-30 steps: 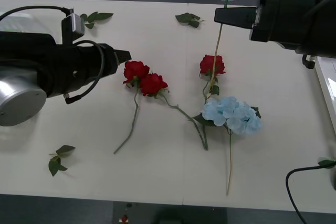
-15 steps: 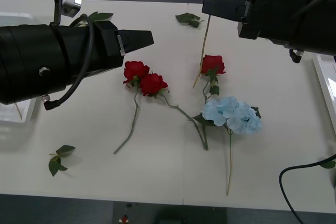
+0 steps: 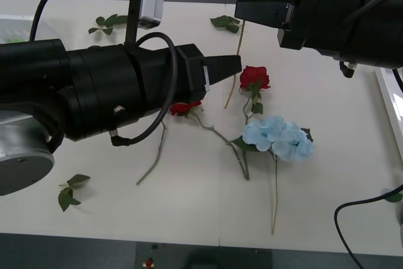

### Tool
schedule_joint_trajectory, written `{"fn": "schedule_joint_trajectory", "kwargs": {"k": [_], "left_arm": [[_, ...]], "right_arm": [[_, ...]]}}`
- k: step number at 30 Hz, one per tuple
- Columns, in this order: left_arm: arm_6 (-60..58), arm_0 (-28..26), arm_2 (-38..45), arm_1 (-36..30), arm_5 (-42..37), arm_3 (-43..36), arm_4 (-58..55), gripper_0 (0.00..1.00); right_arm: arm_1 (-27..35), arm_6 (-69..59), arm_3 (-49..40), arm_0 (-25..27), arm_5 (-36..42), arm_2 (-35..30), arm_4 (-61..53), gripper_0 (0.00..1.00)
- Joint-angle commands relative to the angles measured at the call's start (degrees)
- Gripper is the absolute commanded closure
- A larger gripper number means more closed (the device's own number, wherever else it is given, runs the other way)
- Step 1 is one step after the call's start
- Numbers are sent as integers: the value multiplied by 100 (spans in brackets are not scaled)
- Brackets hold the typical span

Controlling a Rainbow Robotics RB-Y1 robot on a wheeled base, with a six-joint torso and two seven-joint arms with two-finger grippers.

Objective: Put the red flowers into the right box and the blue flowers into the left box

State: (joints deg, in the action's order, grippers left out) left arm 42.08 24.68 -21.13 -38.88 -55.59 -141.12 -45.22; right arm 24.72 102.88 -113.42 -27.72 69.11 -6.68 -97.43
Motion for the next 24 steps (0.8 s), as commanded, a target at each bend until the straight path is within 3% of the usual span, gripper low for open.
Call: {"fn": "schedule_joint_trajectory", "kwargs": {"k": [1,9,11,14,16,18,24], "left_arm": [[-244,300,-155,170,66,-12,224,0],[-429,441,-507,276,101,67,673,0],[-455,441,-595,276,162,67,743,6],[-491,450,-735,267,320,111,875,32],[-526,441,-823,267,461,164,1033,76],[-561,450,-841,267,531,243,1015,99],[-587,450,-885,267,611,340,1077,100]], "right_arm": [[-126,101,-163,-102,-29,-17,-30,100],[-126,101,-163,-102,-29,-17,-30,100],[-126,101,-163,-102,-29,-17,-30,100],[-126,101,-163,-102,-29,-17,-30,100],[-126,101,-163,-102,-29,-17,-30,100],[-126,101,-163,-102,-29,-17,-30,100],[-126,101,-163,-102,-29,-17,-30,100]]}}
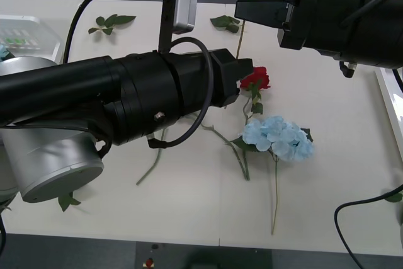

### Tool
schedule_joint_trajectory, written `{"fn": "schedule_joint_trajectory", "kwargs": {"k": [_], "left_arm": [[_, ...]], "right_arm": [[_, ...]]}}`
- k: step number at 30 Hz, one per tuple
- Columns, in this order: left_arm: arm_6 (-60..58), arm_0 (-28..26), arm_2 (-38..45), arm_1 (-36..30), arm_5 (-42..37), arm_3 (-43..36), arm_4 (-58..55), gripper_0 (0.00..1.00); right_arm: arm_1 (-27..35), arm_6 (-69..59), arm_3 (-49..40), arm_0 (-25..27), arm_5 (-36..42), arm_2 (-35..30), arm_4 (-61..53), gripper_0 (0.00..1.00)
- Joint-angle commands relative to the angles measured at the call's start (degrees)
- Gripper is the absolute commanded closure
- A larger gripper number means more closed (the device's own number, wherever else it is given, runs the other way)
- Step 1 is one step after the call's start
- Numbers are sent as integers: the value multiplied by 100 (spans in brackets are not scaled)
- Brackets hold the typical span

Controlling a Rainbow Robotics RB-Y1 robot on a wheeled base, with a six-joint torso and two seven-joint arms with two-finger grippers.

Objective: Put the red flowers into the right box and the blue flowers into the left box

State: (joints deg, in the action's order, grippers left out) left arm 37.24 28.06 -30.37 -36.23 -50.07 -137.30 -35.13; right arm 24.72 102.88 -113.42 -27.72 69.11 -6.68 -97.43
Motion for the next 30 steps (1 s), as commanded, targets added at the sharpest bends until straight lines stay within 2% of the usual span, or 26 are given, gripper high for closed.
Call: {"fn": "schedule_joint_trajectory", "kwargs": {"k": [1,7,8,10,12,21,25,30], "left_arm": [[-103,103,40,1,68,-43,85,100],[-121,103,40,-16,68,-43,129,100],[-121,103,40,-16,59,-43,129,100],[-138,103,40,-34,68,-43,146,100],[-147,111,40,-34,68,-43,164,100],[-191,111,84,-148,68,-52,322,100],[-270,41,313,-543,68,-60,252,100],[-270,-363,620,-1176,68,-60,225,100]], "right_arm": [[-126,101,-163,-102,-29,-17,-30,100],[-126,101,-163,-102,-29,-17,-30,98],[-126,101,-163,-102,-29,-17,-30,88],[-126,101,-163,-102,-29,-17,-30,25],[-126,101,-163,-102,-29,-17,-30,0],[-126,101,-163,-102,-29,-17,-30,0],[-126,101,-163,-102,-29,-17,-30,0],[-126,101,-163,-102,-29,-17,-30,0]]}}
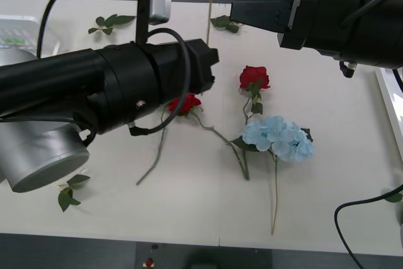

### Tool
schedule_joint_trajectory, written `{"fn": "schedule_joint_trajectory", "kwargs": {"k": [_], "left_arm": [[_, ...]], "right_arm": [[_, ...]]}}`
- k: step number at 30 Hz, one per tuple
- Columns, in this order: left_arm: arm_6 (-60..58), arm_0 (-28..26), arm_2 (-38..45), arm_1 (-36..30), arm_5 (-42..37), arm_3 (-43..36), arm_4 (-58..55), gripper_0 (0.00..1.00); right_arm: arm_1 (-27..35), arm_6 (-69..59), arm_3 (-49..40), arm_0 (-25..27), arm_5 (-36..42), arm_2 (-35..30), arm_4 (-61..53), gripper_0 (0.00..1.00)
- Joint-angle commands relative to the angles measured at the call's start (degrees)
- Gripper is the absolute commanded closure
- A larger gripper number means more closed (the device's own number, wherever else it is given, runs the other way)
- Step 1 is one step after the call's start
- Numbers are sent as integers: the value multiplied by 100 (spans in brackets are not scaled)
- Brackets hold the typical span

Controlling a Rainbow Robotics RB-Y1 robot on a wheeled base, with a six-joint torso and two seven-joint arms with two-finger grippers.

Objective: Put the red flowers into the right box and the blue flowers into the left box

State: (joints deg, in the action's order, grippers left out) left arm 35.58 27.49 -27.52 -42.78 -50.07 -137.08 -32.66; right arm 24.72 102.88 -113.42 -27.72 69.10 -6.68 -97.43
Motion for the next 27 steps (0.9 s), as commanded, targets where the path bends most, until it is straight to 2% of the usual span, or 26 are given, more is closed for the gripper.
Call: {"fn": "schedule_joint_trajectory", "kwargs": {"k": [1,6,10,13,18,21,27], "left_arm": [[-86,-455,485,-706,68,-82,-21,100],[-16,-1185,1285,-1479,-2,-82,-276,100],[538,-2037,2374,-2024,-530,-73,-672,100],[916,-2626,3209,-2156,-908,-11,-979,100],[1707,-3400,4290,-2200,-1092,419,-1366,100],[2199,-3575,4519,-2253,-1092,797,-1366,100],[3192,-3523,4545,-2297,-1040,1773,-1146,100]], "right_arm": [[-134,92,-145,-5,-1,0,-22,0],[112,-31,-242,48,148,-140,22,0],[270,-620,-260,57,702,-421,163,0],[393,-1060,-321,74,1115,-588,409,0],[595,-1991,-514,92,1783,-773,998,0],[718,-2483,-594,136,2090,-808,1244,0],[1017,-3380,-866,514,2495,-817,1789,0]]}}
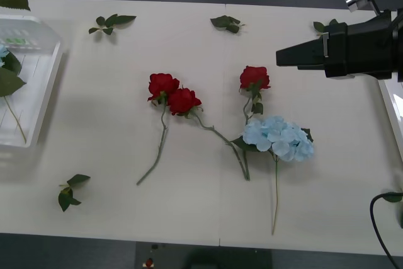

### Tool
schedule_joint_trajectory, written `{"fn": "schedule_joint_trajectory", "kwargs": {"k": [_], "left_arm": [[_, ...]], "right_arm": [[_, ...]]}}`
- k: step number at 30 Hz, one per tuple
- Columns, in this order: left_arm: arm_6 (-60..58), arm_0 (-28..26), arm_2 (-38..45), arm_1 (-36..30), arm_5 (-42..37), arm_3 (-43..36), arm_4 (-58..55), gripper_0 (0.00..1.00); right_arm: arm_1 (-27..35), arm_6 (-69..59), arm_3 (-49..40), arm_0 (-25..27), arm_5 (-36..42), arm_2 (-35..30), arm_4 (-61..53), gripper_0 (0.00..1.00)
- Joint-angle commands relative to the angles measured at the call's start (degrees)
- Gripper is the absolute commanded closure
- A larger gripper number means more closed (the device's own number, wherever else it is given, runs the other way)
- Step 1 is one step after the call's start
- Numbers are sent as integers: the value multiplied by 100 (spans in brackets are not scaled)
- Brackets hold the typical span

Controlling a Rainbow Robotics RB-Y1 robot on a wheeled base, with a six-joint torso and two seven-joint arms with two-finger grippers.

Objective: Put the red flowers into the right box and the blue flowers into the left box

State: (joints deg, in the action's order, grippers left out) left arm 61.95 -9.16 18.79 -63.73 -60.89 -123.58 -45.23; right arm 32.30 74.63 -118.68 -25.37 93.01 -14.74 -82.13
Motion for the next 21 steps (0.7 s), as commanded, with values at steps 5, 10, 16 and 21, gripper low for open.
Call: {"fn": "schedule_joint_trajectory", "kwargs": {"k": [5,10,16,21], "left_arm": [[1285,231,-86,-280,60,1090,111,100],[1918,362,-86,-289,130,1670,120,100],[2630,406,-148,-289,543,2268,120,100],[2849,547,-350,-289,1000,2681,208,100]], "right_arm": [[462,-1091,-648,771,165,-3,734,0],[611,-1513,-920,1201,173,-3,1068,0],[743,-1855,-1210,1694,173,41,1516,0],[769,-1908,-1280,2019,173,103,1859,0]]}}
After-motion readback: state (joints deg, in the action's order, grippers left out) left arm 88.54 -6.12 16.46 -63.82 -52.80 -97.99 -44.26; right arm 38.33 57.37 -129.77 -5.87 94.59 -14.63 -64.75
